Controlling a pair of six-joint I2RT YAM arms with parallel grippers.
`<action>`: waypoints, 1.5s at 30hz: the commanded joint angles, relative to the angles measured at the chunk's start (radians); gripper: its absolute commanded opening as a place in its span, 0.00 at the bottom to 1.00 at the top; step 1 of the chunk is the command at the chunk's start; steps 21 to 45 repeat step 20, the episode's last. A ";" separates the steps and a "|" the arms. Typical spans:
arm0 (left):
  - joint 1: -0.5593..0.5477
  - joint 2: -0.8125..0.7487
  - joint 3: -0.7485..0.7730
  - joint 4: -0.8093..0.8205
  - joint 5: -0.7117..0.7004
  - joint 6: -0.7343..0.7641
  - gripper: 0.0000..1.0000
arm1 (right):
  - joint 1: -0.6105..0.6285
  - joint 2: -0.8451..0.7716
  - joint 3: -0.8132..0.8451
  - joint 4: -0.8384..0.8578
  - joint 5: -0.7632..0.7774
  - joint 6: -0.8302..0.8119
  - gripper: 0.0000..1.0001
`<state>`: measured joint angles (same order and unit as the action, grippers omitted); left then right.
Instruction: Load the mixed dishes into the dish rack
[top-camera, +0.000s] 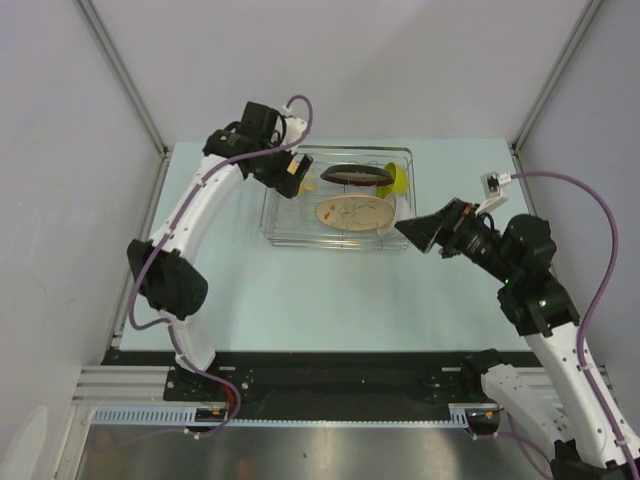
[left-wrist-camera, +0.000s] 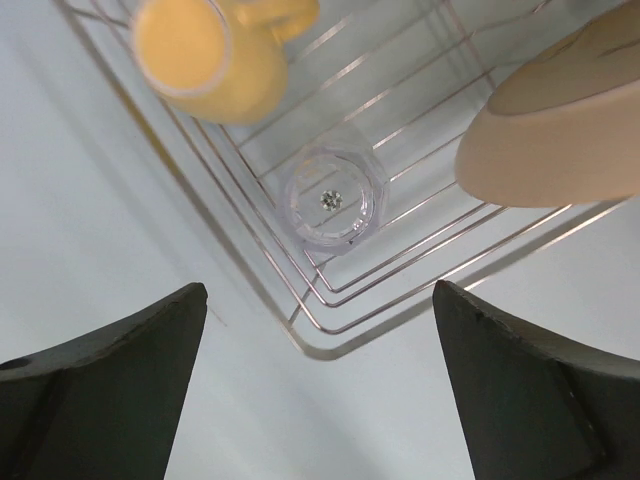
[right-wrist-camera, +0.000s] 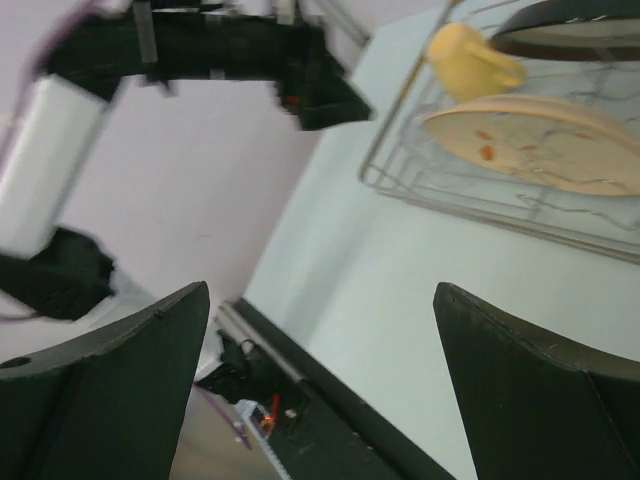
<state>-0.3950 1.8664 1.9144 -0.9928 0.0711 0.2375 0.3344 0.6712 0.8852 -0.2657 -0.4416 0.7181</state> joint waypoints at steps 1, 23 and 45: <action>-0.010 -0.221 0.155 -0.076 -0.011 -0.021 1.00 | 0.011 0.131 0.216 -0.277 0.225 -0.190 1.00; 0.044 -0.819 -0.453 0.063 0.025 -0.105 1.00 | 0.301 0.289 0.373 -0.440 0.541 -0.313 1.00; 0.044 -0.819 -0.453 0.063 0.025 -0.105 1.00 | 0.301 0.289 0.373 -0.440 0.541 -0.313 1.00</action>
